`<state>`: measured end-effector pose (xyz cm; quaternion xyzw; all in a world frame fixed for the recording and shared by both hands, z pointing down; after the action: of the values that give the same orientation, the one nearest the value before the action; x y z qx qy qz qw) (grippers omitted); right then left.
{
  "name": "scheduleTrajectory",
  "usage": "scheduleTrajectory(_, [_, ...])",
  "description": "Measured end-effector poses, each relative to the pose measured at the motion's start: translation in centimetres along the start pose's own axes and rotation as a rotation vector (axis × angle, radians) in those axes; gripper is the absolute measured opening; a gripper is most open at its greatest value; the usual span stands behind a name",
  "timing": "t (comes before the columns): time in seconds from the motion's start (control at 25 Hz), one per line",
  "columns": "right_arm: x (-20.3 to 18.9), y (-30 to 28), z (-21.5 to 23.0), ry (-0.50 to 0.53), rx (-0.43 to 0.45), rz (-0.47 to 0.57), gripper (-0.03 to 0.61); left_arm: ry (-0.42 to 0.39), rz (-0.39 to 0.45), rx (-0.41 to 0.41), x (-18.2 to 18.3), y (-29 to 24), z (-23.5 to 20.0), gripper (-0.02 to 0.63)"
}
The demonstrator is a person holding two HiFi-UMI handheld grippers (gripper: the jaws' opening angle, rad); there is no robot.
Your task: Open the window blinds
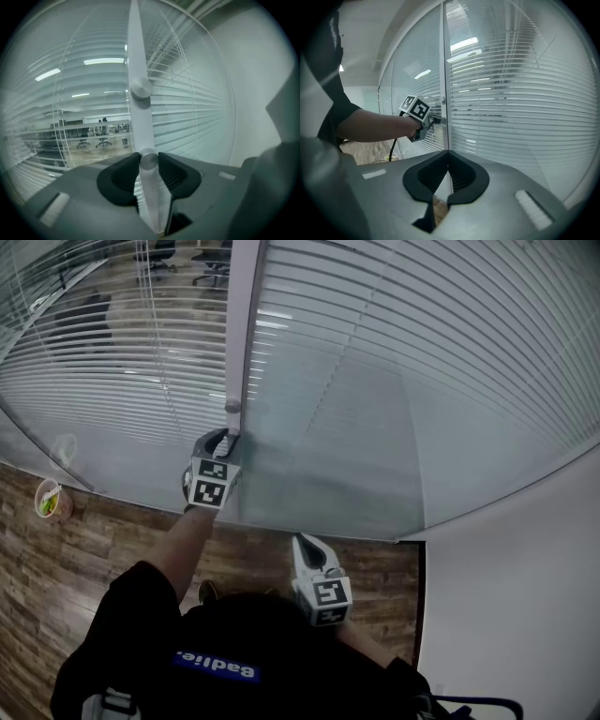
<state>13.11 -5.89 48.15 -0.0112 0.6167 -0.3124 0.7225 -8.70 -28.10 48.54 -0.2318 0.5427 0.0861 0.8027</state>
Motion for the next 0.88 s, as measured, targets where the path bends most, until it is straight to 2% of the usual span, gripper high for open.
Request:
scheduleTrajectory(0.24, [-0.2, -0.1, 0.1, -0.003, 0.011, -0.003, 0.005, 0.299, 0.025, -0.063, -0.3, 0.3, -0.8, 0.124])
scheduleTrajectory(0.52, [-0.4, 0.0, 0.4, 0.006, 0.012, -0.009, 0.005, 0.748, 0.11, -0.161, -1.7, 0.2, -1.7, 0.124])
scheduleTrajectory(0.72, [-0.4, -0.1, 0.3, 0.006, 0.017, -0.005, 0.005, 0.896, 0.148, -0.2, -2.3, 0.1, -1.8, 0.123])
scheduleTrajectory(0.88, [-0.5, -0.2, 0.3, 0.009, 0.022, -0.006, 0.003, 1.05, 0.196, -0.242, -3.0, -0.1, -1.8, 0.123])
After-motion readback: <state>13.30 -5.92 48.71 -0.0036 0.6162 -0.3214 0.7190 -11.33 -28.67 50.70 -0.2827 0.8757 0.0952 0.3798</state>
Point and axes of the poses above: the fingertips, and each gripper's own axes: y backward along the fingers, z to its right, x out of its top, the point moved 9 cm from there along y, backward along the fingers, and after that the axes turned 12 degrees about -y, right-handed, at the moved point
